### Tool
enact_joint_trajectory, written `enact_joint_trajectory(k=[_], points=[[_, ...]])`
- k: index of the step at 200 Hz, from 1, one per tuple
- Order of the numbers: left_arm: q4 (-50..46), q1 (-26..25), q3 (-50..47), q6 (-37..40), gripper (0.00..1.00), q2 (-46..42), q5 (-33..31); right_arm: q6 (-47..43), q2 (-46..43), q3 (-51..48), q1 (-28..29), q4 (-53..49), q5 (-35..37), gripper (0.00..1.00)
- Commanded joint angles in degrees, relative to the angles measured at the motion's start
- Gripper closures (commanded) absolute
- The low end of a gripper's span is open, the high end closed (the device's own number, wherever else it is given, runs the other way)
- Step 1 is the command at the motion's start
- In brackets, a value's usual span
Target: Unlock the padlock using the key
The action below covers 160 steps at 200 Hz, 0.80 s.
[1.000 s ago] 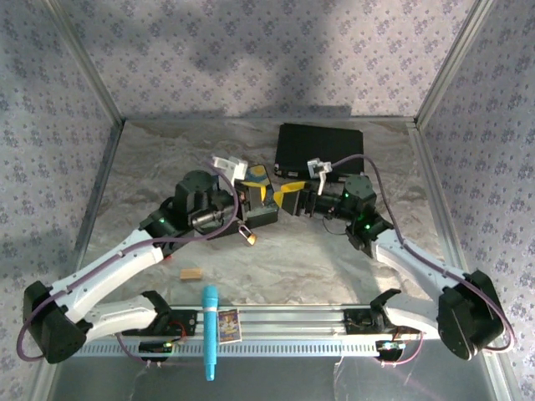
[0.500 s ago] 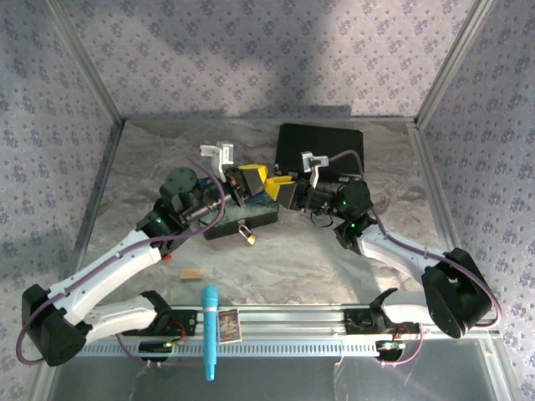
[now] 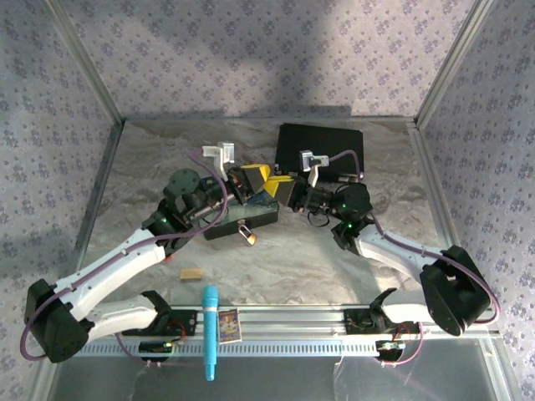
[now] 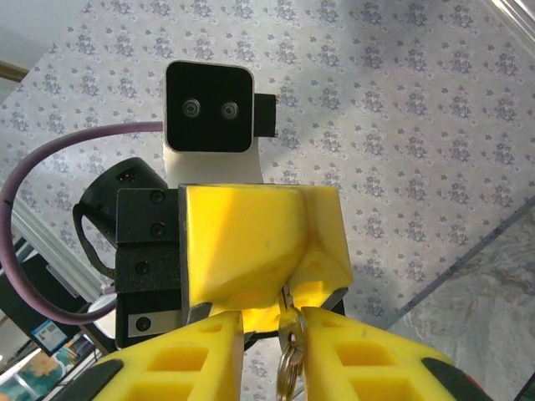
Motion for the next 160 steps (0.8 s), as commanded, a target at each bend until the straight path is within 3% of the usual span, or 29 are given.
enact_joint_trajectory(k=[1, 18, 42, 64, 94, 104, 117, 126, 131, 160], points=[[3.86, 0.31, -0.74, -1.59, 1.0, -0.2, 0.93, 0.11, 0.25, 0.98, 0.15, 3.41, 1.6, 0.79], [3.74, 0.28, -0.88, -2.12, 1.0, 0.1, 1.46, -0.18, 0.28, 0.84, 0.03, 3.34, 2.21, 0.88], [6.89, 0.34, -3.22, -4.3, 1.0, -0.22, 1.11, -0.3, 0.36, 0.37, -0.2, 2.99, 2.5, 0.9], [5.05, 0.48, -3.87, -4.59, 1.0, -0.85, -1.42, -0.11, 0.43, 0.01, -0.37, 2.9, 2.66, 0.98], [3.7, 1.26, -3.83, -5.07, 1.0, -0.52, -3.48, -0.88, 0.32, 0.02, -0.46, -0.04, 1.87, 1.0], [2.12, 1.3, -3.69, -4.92, 0.77, -0.86, -5.62, -1.28, 0.2, -0.23, -0.53, -1.54, 1.7, 1.0], [1.15, 1.38, -4.19, -4.67, 0.23, -1.73, -8.55, -2.59, -0.52, -0.75, -0.72, -4.57, 2.24, 1.0], [-0.45, 1.38, -4.25, -4.08, 0.06, -2.54, -10.53, -3.59, -1.07, -1.35, -0.89, -6.62, 2.73, 1.0], [-1.93, 1.31, -4.18, -3.69, 0.0, -3.06, -11.74, -4.11, -1.34, -1.69, -1.07, -7.97, 3.03, 1.0], [-15.03, 0.71, -3.47, -4.1, 0.0, -5.62, -20.76, -9.74, -4.44, -2.13, -1.51, -22.65, 5.33, 1.0]])
